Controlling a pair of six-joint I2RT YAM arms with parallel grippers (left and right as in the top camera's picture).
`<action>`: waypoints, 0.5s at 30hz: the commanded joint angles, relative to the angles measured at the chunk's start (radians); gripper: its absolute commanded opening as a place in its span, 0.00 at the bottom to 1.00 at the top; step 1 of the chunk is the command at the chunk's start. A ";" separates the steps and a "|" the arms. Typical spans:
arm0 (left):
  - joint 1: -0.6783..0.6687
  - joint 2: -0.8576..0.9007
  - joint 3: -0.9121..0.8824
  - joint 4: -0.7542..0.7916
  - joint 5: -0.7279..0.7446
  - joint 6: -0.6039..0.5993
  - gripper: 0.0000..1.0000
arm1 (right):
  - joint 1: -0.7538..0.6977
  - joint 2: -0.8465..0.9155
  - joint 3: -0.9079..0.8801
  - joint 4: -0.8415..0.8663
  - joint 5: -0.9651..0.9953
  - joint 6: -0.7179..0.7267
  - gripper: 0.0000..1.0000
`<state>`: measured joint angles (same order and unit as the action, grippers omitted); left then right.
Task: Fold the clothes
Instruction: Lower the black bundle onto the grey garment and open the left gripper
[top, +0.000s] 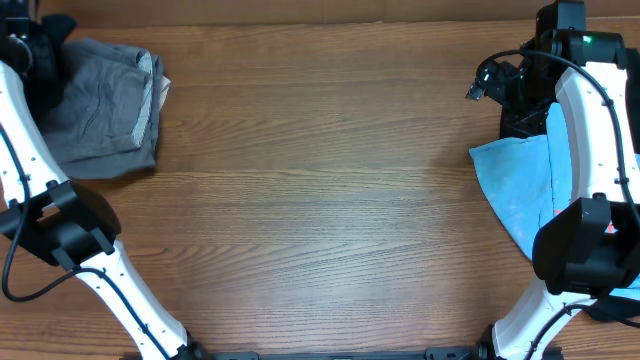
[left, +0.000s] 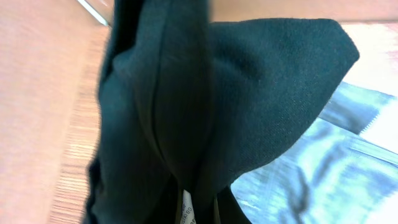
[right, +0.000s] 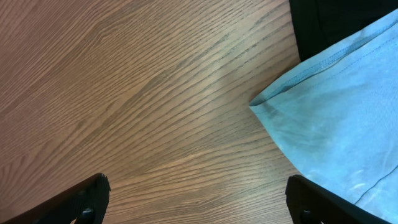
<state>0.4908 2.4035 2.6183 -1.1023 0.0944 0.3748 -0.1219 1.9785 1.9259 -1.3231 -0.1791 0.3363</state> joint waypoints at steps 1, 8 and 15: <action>-0.036 -0.023 0.013 -0.047 0.030 -0.066 0.21 | 0.005 -0.019 0.011 0.005 0.002 0.002 0.94; -0.121 -0.009 0.013 -0.203 0.147 -0.185 0.98 | 0.005 -0.019 0.011 0.006 0.002 0.002 0.95; -0.193 -0.011 0.017 -0.187 0.158 -0.185 1.00 | 0.005 -0.019 0.011 0.002 0.001 0.002 0.95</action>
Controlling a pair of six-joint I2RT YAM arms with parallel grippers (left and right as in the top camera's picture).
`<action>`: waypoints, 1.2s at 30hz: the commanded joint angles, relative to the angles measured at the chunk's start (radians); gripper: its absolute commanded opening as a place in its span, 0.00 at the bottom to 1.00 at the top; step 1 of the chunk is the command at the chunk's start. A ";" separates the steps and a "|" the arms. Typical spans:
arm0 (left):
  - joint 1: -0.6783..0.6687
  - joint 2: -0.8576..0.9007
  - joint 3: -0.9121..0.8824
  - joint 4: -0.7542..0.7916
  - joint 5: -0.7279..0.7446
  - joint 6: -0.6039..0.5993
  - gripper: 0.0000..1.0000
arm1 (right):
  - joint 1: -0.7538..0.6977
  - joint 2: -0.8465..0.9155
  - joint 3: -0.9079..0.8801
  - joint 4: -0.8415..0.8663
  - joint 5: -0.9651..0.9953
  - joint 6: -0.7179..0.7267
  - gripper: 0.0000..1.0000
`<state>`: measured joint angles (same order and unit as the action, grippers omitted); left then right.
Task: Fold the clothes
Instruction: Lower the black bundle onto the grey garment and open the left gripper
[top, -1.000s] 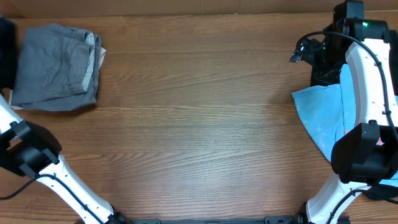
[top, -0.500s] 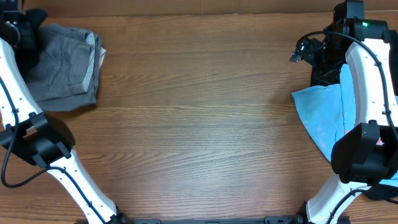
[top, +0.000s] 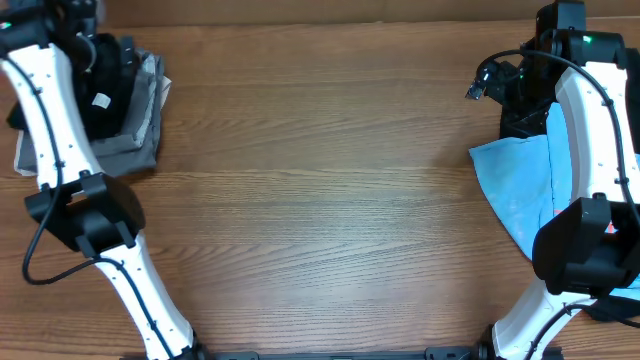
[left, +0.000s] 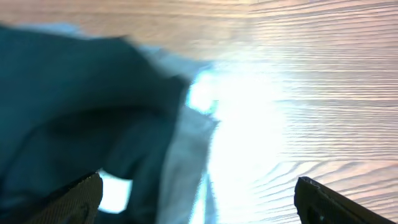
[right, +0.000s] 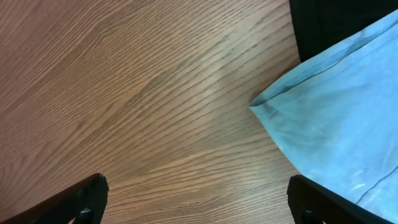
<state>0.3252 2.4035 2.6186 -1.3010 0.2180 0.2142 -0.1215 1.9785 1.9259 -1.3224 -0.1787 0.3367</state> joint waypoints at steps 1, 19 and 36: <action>-0.031 -0.013 0.021 0.012 0.034 -0.024 1.00 | 0.005 -0.019 0.011 0.001 0.001 0.001 0.95; -0.053 -0.069 0.088 -0.041 0.422 -0.091 1.00 | 0.076 -0.214 0.263 -0.157 0.031 -0.174 0.94; -0.053 -0.069 0.088 -0.041 0.156 -0.091 1.00 | 0.076 -0.435 0.301 -0.313 -0.058 -0.124 1.00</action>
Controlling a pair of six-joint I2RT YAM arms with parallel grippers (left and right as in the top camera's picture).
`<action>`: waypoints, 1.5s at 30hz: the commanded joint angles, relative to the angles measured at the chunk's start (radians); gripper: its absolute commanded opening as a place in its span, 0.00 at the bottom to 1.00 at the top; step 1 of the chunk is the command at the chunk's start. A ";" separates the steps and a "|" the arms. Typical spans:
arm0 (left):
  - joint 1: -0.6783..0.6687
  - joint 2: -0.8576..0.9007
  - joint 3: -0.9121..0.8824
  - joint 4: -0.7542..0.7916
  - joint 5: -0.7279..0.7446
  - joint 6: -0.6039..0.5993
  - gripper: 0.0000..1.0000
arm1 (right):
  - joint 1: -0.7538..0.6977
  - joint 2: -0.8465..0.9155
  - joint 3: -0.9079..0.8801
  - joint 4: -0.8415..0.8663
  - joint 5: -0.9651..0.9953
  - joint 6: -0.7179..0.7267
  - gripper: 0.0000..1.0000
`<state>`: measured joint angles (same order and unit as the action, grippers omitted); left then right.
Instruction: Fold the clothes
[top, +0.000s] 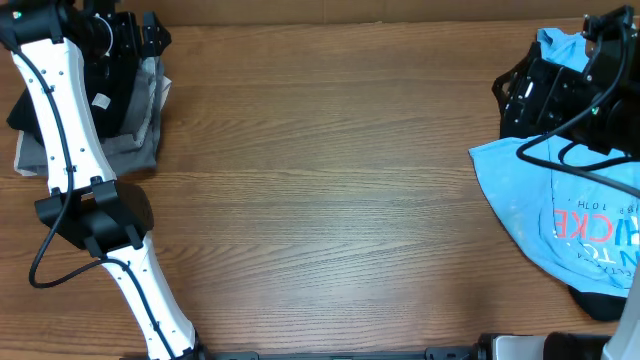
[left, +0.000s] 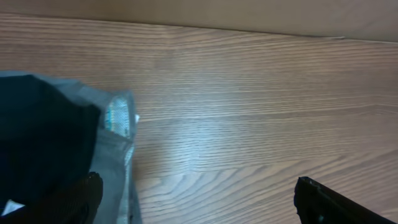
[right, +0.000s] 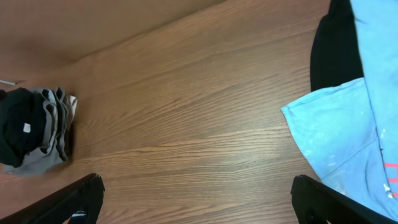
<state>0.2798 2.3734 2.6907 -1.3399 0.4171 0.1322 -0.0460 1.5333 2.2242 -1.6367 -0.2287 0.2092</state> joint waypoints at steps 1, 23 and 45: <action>-0.007 -0.039 0.016 -0.002 -0.043 -0.009 1.00 | 0.001 0.011 0.002 -0.001 -0.008 0.003 1.00; -0.007 -0.039 0.016 -0.002 -0.043 -0.009 1.00 | 0.095 -0.543 -0.822 0.735 0.130 -0.113 1.00; -0.007 -0.039 0.016 -0.002 -0.043 -0.009 1.00 | 0.063 -1.422 -2.103 1.678 0.226 -0.112 1.00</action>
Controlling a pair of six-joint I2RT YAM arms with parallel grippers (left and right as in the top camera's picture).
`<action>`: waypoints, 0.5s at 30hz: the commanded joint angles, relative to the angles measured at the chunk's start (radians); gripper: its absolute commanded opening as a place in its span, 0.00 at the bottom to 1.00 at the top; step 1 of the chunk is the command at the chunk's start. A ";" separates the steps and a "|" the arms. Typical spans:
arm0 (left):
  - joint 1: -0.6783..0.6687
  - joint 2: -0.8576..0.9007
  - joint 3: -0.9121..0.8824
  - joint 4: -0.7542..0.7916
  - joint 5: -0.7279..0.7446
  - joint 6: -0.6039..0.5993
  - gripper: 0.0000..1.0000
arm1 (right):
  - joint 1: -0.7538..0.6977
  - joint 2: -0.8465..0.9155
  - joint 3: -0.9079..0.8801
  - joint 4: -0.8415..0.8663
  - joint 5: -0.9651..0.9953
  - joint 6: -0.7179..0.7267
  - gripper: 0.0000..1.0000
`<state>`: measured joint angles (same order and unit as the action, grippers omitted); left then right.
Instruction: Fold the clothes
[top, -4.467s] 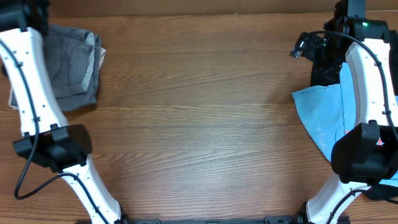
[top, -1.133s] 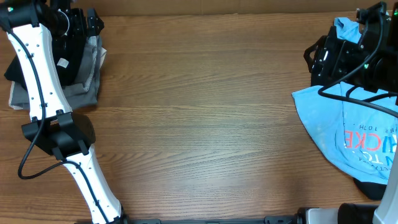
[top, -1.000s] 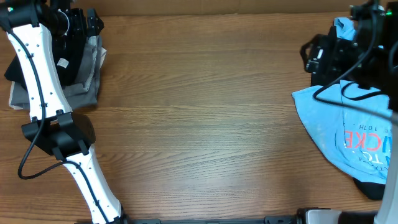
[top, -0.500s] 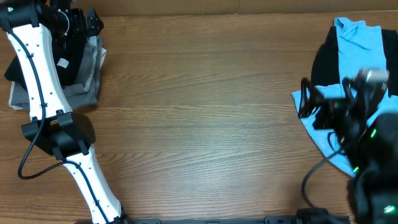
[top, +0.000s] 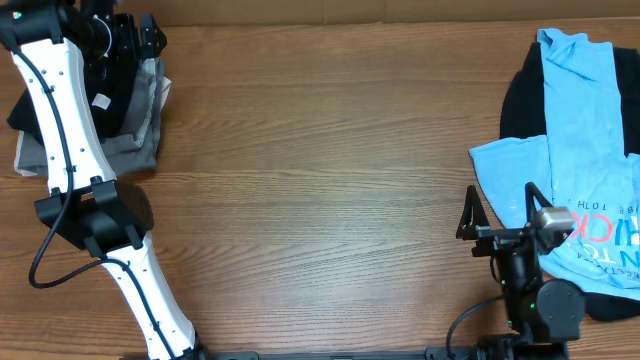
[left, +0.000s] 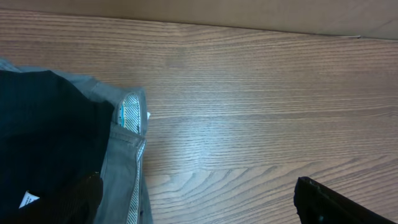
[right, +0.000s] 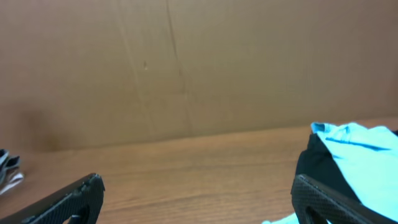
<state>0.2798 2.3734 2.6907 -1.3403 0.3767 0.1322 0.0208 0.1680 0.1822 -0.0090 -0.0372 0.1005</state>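
A black folded garment (top: 108, 85) lies on top of a grey folded one (top: 135, 140) at the far left of the table (top: 320, 170). My left gripper (top: 130, 30) hovers open just behind this stack; its wrist view shows the black garment (left: 50, 137) and the grey garment's edge (left: 124, 162) beneath the left gripper (left: 199, 199). A light blue T-shirt (top: 580, 150) lies unfolded over a black garment (top: 518, 95) at the far right. My right gripper (top: 497, 212) stands open at the near right, nothing between its fingers (right: 78, 196).
A brown cardboard wall (right: 186, 68) stands behind the table. The right wrist view looks level across the wood, with the blue shirt (right: 357, 146) and black cloth (right: 311, 163) at its right. The left arm's white links (top: 60, 120) cross over the folded stack.
My right arm has left the back right corner over the shirt pile and now sits folded at the near right edge, its camera facing the back wall. The left gripper shifted only slightly.
First a black garment hung close before my left wrist camera over the grey stack, while the right gripper hovered open beside the blue shirt. Then the black garment lay on the grey one with my left gripper open. The right arm then rose and now rests near the front.
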 joint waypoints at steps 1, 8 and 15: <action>-0.007 -0.039 0.016 -0.002 -0.003 -0.009 1.00 | -0.003 -0.072 -0.082 0.071 0.037 -0.004 1.00; -0.007 -0.039 0.016 -0.002 -0.003 -0.009 1.00 | -0.003 -0.166 -0.174 0.076 0.034 -0.002 1.00; -0.007 -0.039 0.016 -0.002 -0.003 -0.009 1.00 | -0.003 -0.166 -0.175 -0.073 0.037 0.000 1.00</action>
<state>0.2798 2.3734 2.6907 -1.3407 0.3767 0.1322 0.0204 0.0135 0.0185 -0.0921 -0.0170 0.1005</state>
